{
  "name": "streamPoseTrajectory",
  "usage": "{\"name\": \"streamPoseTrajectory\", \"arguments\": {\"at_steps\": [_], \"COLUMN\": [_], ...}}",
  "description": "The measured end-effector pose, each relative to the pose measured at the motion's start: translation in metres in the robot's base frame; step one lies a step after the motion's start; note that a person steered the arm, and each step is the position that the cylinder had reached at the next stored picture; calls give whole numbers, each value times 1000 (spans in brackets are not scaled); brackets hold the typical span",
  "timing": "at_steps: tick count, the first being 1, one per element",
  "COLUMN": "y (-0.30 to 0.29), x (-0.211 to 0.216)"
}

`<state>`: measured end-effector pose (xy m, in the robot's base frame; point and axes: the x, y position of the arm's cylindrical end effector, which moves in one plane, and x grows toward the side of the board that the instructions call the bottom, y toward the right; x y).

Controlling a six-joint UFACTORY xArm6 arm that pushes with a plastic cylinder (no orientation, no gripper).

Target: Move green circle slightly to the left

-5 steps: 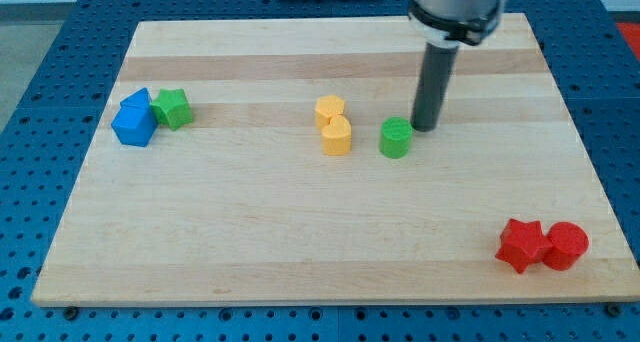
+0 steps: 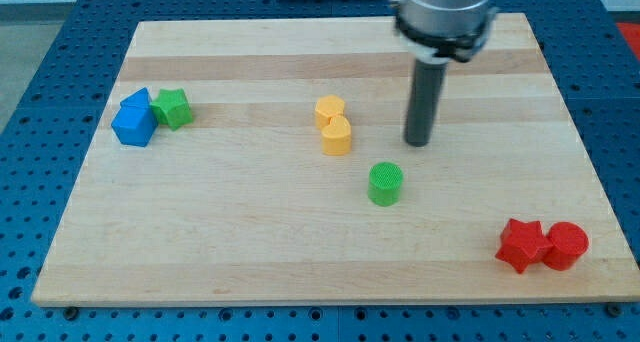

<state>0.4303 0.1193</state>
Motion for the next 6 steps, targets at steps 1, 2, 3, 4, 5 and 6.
{"name": "streamPoseTrajectory", "arguments": {"at_steps": [1,2,3,4,5,6], "y": [24,22,-14,-72,-145,-207], "x": [18,46,65,88,96,93]}}
